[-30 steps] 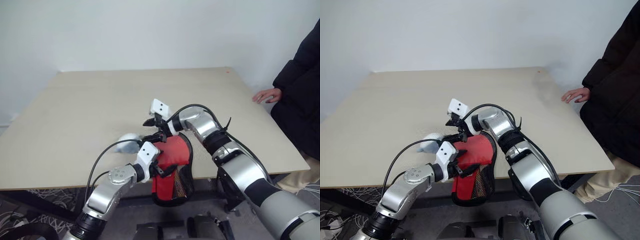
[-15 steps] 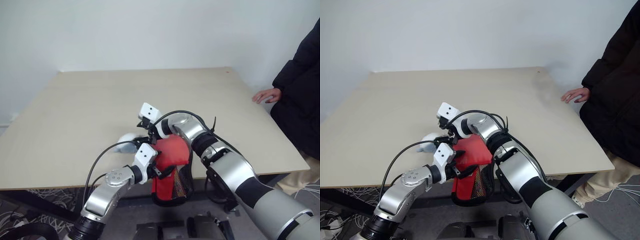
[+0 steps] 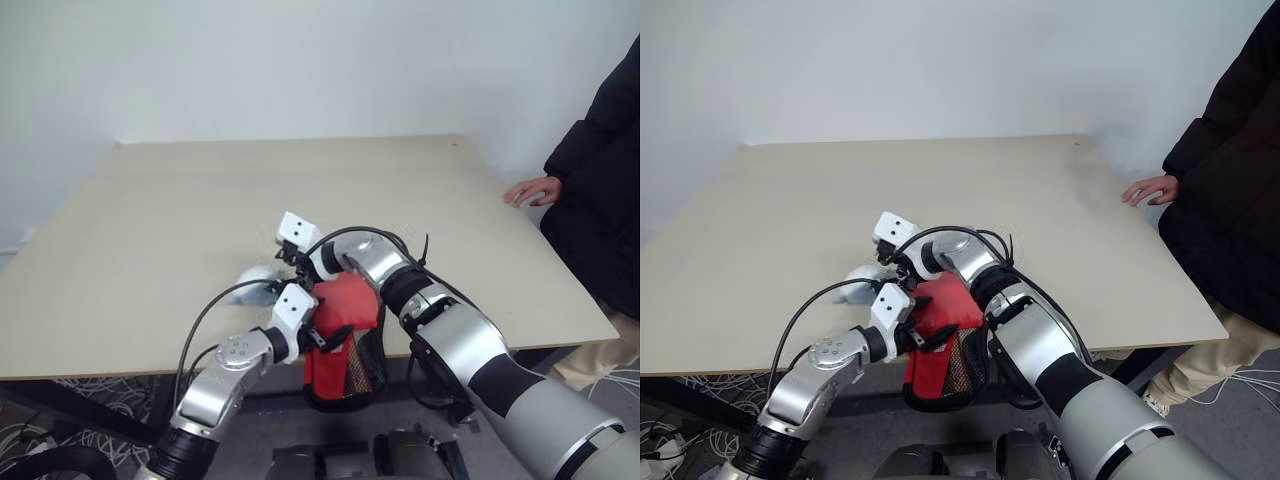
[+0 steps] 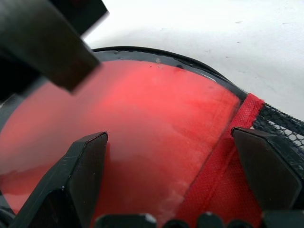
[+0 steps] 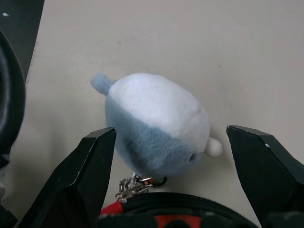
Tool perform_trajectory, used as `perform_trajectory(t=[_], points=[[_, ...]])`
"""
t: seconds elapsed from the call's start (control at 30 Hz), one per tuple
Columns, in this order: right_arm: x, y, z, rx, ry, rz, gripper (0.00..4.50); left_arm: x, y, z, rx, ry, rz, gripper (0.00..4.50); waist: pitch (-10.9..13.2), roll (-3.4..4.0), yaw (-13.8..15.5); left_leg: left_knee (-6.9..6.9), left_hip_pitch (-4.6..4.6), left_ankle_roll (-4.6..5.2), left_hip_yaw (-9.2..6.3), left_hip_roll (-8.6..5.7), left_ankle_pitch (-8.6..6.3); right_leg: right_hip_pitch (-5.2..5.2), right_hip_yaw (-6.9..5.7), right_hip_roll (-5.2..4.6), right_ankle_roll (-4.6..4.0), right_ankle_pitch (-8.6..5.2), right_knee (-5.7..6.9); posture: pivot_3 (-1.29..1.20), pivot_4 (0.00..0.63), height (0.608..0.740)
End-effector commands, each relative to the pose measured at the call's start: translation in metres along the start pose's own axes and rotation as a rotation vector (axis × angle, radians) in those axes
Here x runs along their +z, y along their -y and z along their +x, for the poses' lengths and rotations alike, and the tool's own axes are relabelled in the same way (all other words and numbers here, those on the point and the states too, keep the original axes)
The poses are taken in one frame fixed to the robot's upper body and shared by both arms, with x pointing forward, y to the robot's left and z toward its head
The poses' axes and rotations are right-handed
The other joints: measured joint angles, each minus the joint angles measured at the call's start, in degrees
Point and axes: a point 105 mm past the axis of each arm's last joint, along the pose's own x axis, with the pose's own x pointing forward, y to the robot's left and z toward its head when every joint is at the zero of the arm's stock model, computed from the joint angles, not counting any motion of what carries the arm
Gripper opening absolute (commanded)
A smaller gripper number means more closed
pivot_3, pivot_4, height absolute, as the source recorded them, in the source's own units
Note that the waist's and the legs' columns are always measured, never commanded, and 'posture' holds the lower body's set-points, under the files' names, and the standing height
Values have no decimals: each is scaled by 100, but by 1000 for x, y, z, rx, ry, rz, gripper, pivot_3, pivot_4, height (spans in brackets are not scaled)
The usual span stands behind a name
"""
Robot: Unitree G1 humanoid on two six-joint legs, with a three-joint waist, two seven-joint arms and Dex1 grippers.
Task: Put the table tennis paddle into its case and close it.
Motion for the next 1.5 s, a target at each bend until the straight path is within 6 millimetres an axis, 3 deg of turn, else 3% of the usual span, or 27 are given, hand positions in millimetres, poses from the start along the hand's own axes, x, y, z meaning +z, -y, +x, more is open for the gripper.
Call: perform_trajectory(t=[0.03, 0.73, 0.83, 1.23, 1.5], points=[[15, -5, 8, 9, 28, -50, 4014, 4, -3, 0, 10, 13, 17, 4449, 0, 0, 0, 0, 0, 0, 0, 0, 0, 0, 0, 0, 0, 0, 0, 0, 0, 740], [9, -28, 27, 77, -20, -89, 4014, 4, -3, -1, 18, 18, 12, 4449, 0, 0, 0, 2, -1, 0, 0, 0, 0, 0, 0, 0, 0, 0, 2, 0, 0, 740], [10, -29, 28, 77, -19, -90, 3453, 4, -3, 0, 19, 17, 11, 4500, 0, 0, 0, 2, -1, 0, 0, 0, 0, 0, 0, 0, 0, 1, 2, 0, 0, 740], [12, -32, 32, 78, -20, -97, 83, 3, -5, -1, 29, 15, 9, 4500, 0, 0, -2, 2, 0, 0, 0, 2, 0, 0, 0, 1, -1, 1, 3, 0, 0, 740], [10, -30, 31, 65, -26, -106, 19, 3, -5, 0, 28, 15, 11, 4500, 0, 0, -2, 3, 0, 0, 0, 1, 0, 0, 0, 1, -1, 1, 3, 0, 0, 740]])
